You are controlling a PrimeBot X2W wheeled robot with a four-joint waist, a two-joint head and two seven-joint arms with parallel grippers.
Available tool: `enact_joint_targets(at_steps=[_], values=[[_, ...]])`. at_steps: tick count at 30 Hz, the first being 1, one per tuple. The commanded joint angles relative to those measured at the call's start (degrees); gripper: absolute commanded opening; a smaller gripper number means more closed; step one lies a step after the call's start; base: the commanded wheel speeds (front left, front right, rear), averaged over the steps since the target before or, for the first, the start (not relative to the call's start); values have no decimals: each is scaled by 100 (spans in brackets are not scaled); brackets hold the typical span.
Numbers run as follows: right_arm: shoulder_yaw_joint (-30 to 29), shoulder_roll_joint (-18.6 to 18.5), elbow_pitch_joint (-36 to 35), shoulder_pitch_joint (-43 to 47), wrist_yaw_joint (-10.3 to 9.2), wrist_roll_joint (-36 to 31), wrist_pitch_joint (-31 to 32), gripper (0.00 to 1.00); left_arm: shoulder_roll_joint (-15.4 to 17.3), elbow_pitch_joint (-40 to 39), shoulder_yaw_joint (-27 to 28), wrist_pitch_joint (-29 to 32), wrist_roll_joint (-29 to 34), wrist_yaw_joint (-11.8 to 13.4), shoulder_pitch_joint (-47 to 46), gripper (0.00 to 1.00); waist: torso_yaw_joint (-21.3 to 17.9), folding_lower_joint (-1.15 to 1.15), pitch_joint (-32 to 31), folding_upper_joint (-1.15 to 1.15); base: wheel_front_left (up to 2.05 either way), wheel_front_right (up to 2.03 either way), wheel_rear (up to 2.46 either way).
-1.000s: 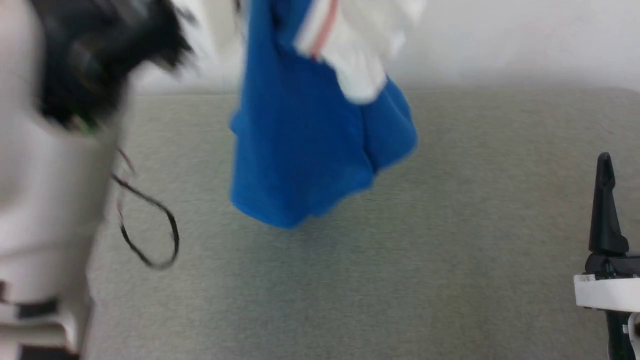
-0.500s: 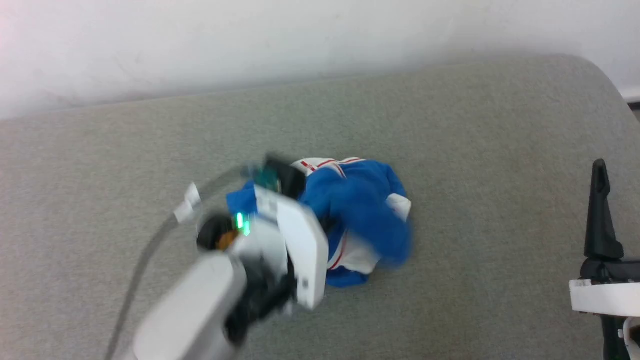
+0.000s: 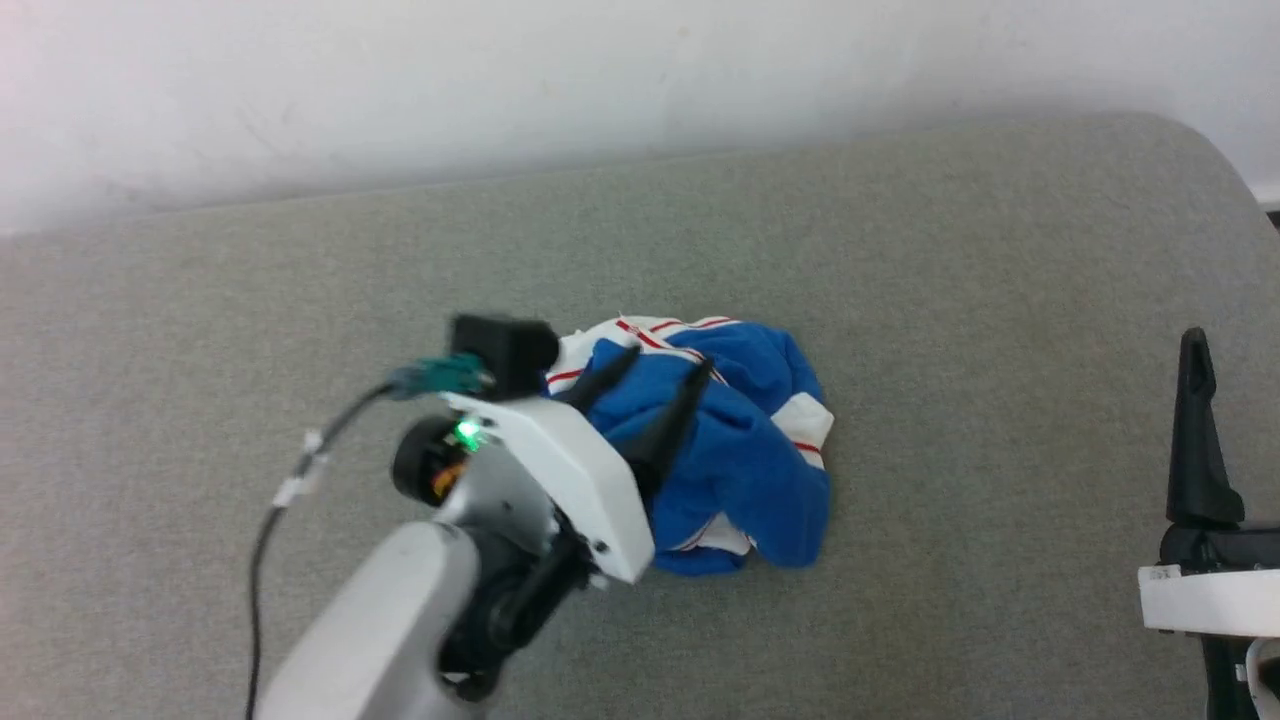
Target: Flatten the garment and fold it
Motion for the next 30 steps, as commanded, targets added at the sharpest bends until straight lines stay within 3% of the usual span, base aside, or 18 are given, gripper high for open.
enact_joint_targets(at_steps=[1, 9, 16, 21, 30], values=[[-9, 15, -17, 87, -5, -15, 9, 100, 85, -270, 158, -116, -54, 75, 50, 100, 153, 0, -161, 0, 0, 0, 0], [-11, 15, -90, 269, -5, 3, 54, 100, 928, -1809, 1198, -1466, 652, 460, 1020, 100, 341, 0, -260, 0, 0, 0, 0], [-23, 15, -76, 500, -5, 42, 40, 100, 1310, -1907, 1680, -3027, 1405, 682, 2545, 100, 372, 0, -250, 0, 0, 0, 0], [4, 15, 72, 694, -5, 98, -6, 100, 1100, -1493, 1762, -3489, 1557, 863, 3400, 100, 377, 0, -253, 0, 0, 0, 0], [260, 15, 63, 441, -5, 167, 426, 100, 695, -1248, 1687, -3585, 1603, 485, 3180, 100, 684, 0, -137, 0, 0, 0, 0]])
